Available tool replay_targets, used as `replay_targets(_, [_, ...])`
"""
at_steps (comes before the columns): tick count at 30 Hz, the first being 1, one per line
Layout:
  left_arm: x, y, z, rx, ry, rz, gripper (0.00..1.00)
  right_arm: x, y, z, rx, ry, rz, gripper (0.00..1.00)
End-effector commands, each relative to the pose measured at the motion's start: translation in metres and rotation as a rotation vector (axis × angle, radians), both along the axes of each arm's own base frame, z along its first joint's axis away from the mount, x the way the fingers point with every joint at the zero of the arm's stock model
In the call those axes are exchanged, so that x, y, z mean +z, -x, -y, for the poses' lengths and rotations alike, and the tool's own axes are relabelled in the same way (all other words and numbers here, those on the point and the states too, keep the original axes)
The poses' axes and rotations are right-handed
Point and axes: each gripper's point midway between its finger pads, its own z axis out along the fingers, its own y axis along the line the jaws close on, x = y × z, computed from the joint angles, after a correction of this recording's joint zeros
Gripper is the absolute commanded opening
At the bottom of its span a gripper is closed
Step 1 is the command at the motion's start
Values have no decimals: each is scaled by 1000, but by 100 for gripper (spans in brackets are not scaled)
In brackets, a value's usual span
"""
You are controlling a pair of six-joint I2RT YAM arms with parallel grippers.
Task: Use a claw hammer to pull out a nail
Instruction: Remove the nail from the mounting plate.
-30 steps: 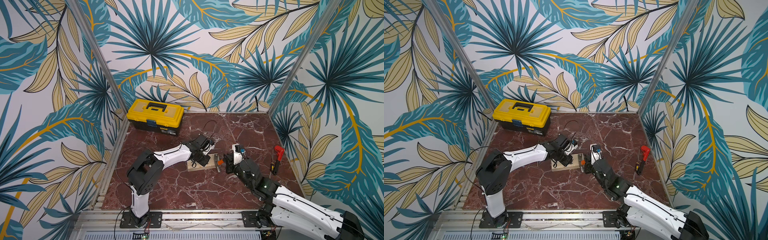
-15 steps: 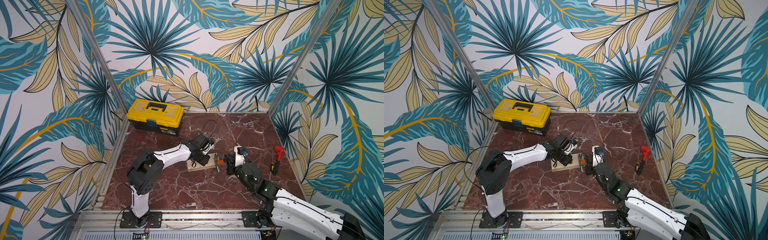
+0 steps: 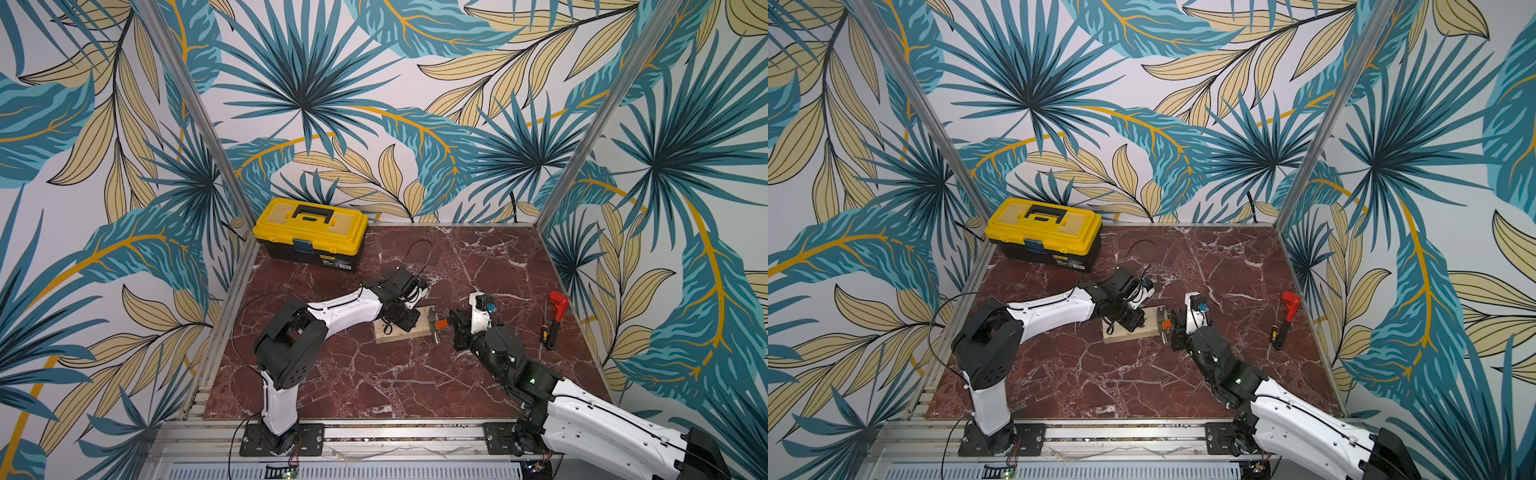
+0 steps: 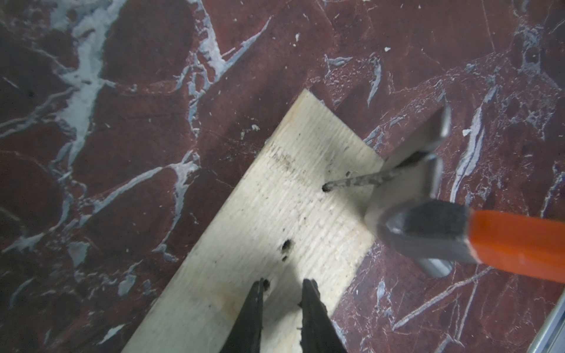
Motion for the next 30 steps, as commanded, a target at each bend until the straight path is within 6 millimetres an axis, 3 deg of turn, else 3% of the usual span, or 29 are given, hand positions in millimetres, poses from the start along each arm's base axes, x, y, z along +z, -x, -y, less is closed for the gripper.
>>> replay_targets(1, [-81, 72, -31, -41, -174, -318, 23, -68, 14, 4, 28, 119, -171, 0])
replay_targets(15, [-85, 77, -32, -34, -171, -351, 23, -77, 14, 6, 20, 116, -174, 0])
replay_targets(21, [-96, 87, -37, -7, -193, -412, 23, -70, 20, -1, 68, 98, -87, 0])
replay_targets(30, [-111, 101, -49, 35, -254, -496, 23, -67, 23, 6, 44, 28, 3, 0])
